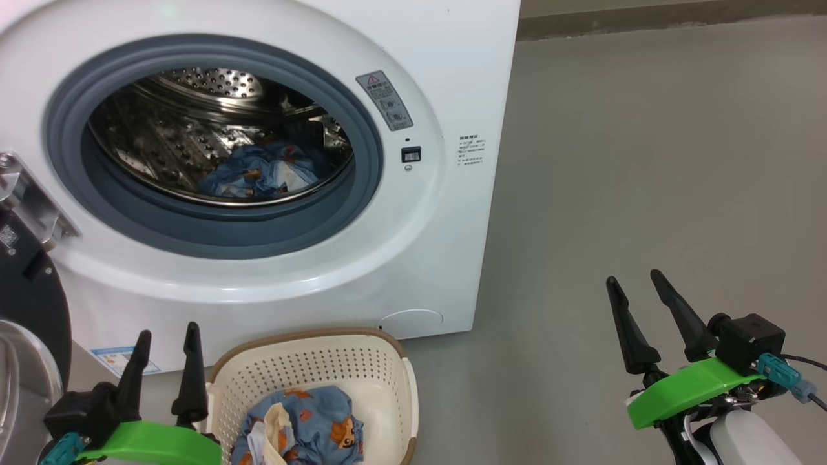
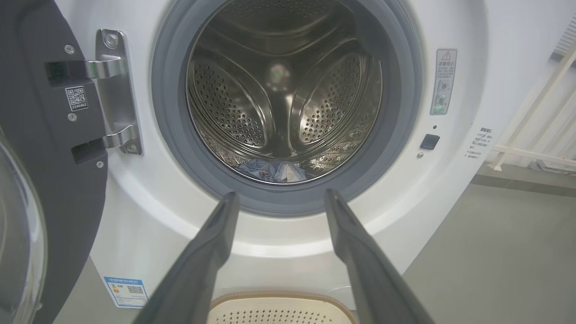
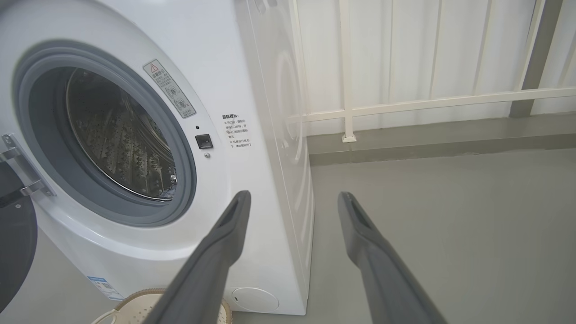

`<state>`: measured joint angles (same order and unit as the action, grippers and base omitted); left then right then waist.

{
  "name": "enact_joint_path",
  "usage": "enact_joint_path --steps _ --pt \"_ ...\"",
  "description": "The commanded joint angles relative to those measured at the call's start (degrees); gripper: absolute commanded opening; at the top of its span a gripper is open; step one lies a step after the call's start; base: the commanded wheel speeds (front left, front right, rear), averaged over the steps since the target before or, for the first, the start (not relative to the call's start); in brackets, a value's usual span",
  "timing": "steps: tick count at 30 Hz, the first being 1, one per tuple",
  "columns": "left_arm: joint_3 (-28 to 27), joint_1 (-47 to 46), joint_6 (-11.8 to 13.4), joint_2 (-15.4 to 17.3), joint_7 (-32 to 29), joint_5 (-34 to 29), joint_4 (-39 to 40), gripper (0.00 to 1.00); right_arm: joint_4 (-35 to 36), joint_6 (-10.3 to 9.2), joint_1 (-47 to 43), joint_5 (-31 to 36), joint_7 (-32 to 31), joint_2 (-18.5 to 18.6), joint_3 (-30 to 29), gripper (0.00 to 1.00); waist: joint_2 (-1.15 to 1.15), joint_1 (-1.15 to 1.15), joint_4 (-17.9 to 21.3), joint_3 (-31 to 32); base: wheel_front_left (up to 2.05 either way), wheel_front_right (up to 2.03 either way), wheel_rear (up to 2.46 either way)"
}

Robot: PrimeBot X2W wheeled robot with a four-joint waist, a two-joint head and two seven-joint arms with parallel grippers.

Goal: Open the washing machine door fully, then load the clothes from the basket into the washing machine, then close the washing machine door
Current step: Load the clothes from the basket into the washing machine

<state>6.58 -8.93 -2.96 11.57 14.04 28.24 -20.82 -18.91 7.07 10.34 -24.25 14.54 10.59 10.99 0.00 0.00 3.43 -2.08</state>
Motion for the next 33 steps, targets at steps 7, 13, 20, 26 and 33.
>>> enact_joint_path --steps 7,13,20,26,33 --pt "-1.3 -2.6 0.0 2.0 -1.4 0.7 0.0 1.0 1.3 0.42 2.1 0.2 0.5 -0.2 0.5 1.0 0.0 0.0 0.4 -2.7 0.0 0.0 0.0" --pt "-0.4 -4.2 -0.8 2.2 -2.5 1.1 -2.3 1.0 1.6 0.42 3.3 0.8 0.5 -1.6 0.5 1.0 0.0 0.0 0.9 -6.1 0.0 0.0 0.0" --pt "0.8 -7.5 -2.1 3.2 -2.9 1.3 -6.9 1.0 2.1 0.42 5.0 1.4 0.5 -3.7 0.5 1.0 0.0 0.0 1.7 -11.0 0.0 0.0 0.0" --pt "1.4 -10.8 -3.0 4.3 -2.7 1.7 -10.5 1.0 3.0 0.42 6.7 2.4 0.5 -5.1 -0.1 1.0 0.0 0.0 2.6 -15.7 0.0 0.0 0.0" --pt "2.5 -14.7 -3.8 5.5 -2.3 2.2 -14.7 1.0 3.6 0.42 8.8 3.5 0.5 -6.2 -0.3 1.0 0.0 0.0 3.6 -20.8 0.0 0.0 0.0"
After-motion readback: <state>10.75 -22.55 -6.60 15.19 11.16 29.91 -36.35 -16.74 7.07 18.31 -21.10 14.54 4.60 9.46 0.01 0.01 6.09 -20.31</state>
